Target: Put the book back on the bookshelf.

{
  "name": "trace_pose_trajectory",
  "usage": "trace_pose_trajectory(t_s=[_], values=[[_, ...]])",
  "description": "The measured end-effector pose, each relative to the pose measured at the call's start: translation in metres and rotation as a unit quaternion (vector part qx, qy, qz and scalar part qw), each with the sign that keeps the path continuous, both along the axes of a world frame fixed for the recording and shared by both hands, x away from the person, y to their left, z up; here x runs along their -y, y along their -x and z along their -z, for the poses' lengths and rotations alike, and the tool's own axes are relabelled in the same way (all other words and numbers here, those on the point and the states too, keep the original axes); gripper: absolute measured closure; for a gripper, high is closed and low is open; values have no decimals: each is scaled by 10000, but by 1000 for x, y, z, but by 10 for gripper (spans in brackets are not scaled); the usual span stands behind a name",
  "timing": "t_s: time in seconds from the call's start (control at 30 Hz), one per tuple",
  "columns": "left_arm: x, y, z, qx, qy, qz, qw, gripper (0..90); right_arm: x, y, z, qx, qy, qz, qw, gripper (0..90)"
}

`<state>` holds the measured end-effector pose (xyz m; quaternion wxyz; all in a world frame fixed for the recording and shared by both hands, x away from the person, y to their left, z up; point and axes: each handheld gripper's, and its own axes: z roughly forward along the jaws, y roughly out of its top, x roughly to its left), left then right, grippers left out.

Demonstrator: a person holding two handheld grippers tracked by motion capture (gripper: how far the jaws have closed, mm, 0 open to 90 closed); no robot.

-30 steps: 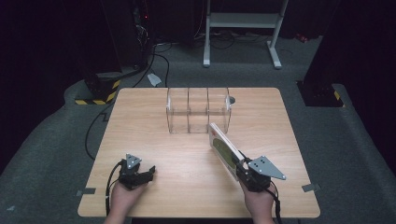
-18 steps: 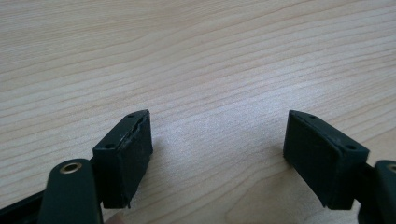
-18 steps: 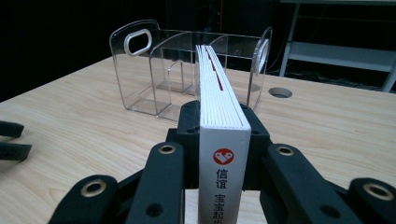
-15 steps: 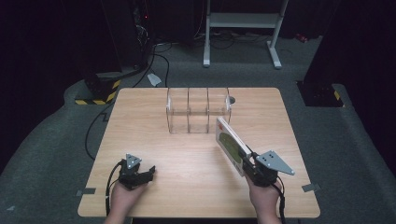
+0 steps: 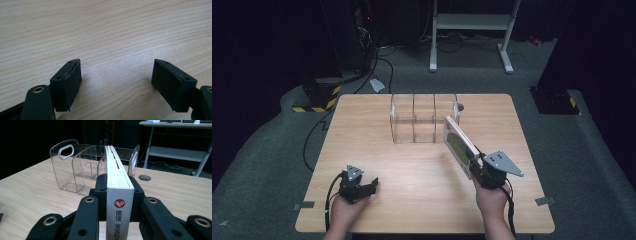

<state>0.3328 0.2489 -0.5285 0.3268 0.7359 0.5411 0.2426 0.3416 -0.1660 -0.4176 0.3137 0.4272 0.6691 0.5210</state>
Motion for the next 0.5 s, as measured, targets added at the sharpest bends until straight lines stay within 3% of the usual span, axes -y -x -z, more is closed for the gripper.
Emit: trace_pose_trajectory(t_s=[0.5], values=[[0, 0, 0, 6, 14, -11, 10000, 242, -15, -20, -8, 76, 8, 122, 9999, 752]])
